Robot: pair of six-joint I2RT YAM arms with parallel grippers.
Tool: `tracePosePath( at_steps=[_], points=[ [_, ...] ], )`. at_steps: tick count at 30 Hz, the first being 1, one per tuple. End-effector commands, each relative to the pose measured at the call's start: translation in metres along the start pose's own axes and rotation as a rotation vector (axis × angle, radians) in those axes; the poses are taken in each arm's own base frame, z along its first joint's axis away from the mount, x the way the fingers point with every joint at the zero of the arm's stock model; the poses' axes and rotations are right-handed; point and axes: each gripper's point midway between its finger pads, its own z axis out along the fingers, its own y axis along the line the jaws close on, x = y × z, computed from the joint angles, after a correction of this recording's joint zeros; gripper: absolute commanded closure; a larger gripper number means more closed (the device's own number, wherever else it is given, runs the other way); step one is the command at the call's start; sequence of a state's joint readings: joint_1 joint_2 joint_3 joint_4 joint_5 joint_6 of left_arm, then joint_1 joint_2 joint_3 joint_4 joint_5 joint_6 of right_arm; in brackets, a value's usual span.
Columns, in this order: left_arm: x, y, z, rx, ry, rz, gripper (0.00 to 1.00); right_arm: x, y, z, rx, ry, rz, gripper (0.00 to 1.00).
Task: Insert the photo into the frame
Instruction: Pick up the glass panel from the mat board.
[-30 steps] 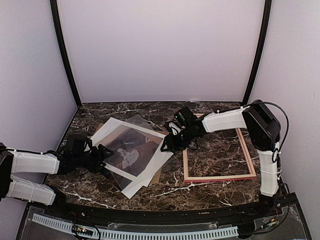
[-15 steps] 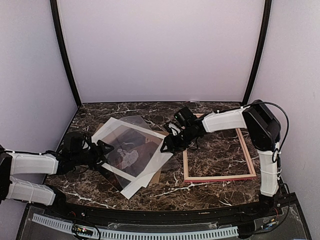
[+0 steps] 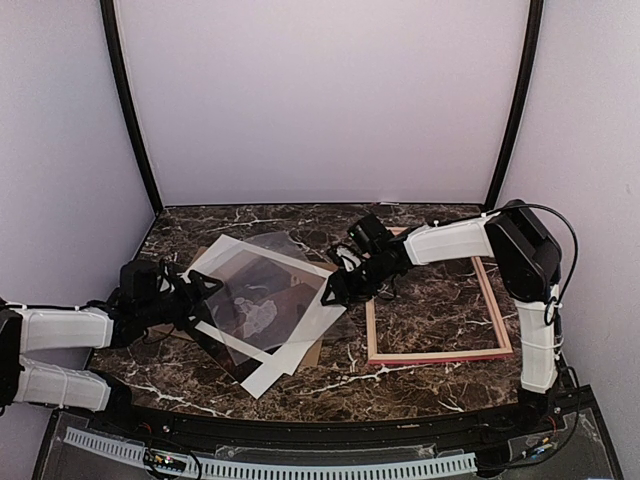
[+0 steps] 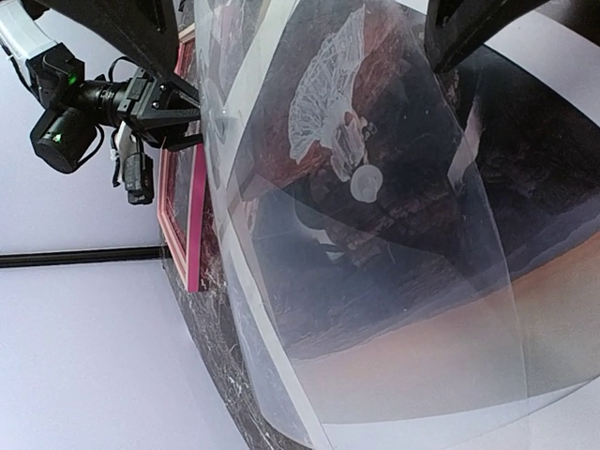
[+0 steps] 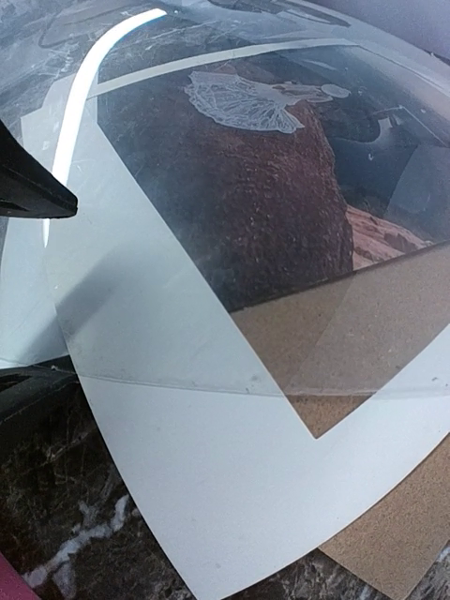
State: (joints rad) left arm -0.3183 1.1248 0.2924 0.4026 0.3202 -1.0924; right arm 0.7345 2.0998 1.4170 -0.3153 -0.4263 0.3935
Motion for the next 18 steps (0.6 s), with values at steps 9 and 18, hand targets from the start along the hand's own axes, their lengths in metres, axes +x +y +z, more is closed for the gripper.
tracePosePath(
  at_steps=[9,18],
  points=[
    [-0.016,-0.036,-0.005,0.135,-0.036,0.025,0.02,0.018,-0.006,0.01,0.055,0.038,-0.035,0.45],
    [-0.025,-0.049,-0.002,0.182,-0.046,0.005,0.01,0.027,-0.012,0.015,0.1,0.062,-0.052,0.45]
  ],
)
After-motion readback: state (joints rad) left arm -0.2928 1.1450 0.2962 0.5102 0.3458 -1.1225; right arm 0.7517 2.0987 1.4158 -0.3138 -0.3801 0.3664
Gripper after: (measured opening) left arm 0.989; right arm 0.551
